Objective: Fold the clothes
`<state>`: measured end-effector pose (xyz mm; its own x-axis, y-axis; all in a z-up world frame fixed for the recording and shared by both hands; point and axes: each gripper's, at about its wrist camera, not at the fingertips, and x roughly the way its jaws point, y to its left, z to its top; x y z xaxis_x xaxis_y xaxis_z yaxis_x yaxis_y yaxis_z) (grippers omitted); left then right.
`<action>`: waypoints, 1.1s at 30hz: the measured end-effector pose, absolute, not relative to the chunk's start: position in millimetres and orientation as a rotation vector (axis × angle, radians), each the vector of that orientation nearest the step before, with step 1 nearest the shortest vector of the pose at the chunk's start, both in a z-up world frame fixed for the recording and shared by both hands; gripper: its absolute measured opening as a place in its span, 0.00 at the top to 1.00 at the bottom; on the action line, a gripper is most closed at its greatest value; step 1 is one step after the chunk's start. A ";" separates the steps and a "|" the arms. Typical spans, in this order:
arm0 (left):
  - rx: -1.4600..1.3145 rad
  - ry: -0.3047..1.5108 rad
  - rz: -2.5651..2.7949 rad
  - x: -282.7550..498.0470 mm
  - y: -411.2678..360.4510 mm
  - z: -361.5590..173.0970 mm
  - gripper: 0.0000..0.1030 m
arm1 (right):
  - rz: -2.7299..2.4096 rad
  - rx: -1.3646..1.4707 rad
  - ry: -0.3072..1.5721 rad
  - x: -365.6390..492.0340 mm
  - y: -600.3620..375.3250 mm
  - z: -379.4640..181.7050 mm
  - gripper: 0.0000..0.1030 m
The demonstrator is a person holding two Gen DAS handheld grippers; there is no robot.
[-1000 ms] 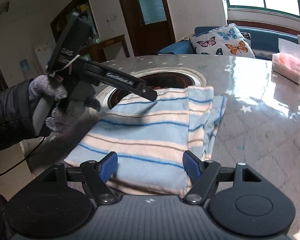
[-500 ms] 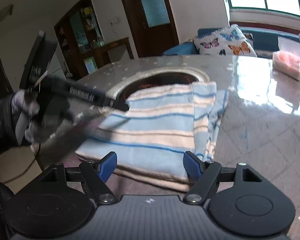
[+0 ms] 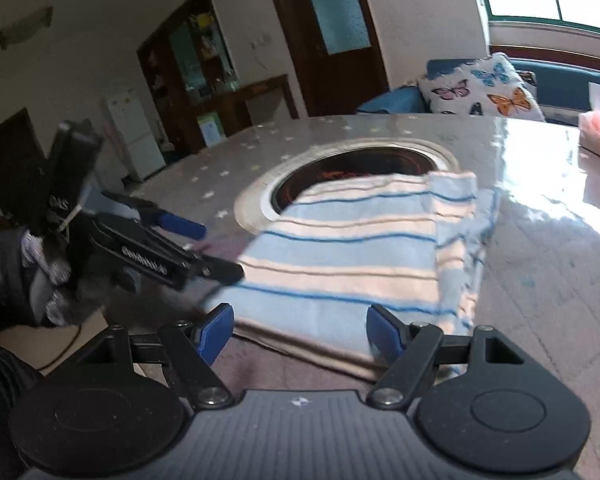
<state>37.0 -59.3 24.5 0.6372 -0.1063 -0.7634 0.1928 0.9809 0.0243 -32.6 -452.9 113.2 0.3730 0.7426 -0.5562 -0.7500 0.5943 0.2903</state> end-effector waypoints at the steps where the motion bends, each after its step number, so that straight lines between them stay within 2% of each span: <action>1: 0.111 0.865 -0.172 35.8 -58.7 23.6 0.00 | 0.960 -0.012 0.721 -31.4 -451.2 109.6 0.27; 4: 0.107 0.875 -0.170 34.4 -55.3 21.0 0.00 | 0.964 -0.036 0.751 -31.1 -447.4 99.2 0.27; 10: 0.106 0.863 -0.165 33.0 -53.4 26.1 0.00 | 1.009 -0.047 0.712 -35.6 -444.0 113.2 0.27; 15: 0.094 0.883 -0.157 33.1 -48.1 21.0 0.00 | 1.017 -0.059 0.755 -30.7 -433.7 97.4 0.27; 22: 0.049 0.848 -0.160 41.3 -48.2 33.9 0.02 | 1.000 -0.002 0.699 -24.9 -449.0 122.5 0.27; 26: -0.020 0.843 -0.179 56.3 -53.0 38.5 0.10 | 0.851 0.023 0.692 -2.5 -456.4 125.9 0.27; 33: -0.070 0.884 -0.195 78.6 -60.6 32.0 0.34 | 0.620 0.110 0.753 46.4 -470.0 116.4 0.34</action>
<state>78.6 -60.6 32.0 0.6176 -0.1987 -0.7610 0.1407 0.9799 -0.1416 46.4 -470.0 116.4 0.5614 0.5632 -0.6063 -0.4869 0.8172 0.3084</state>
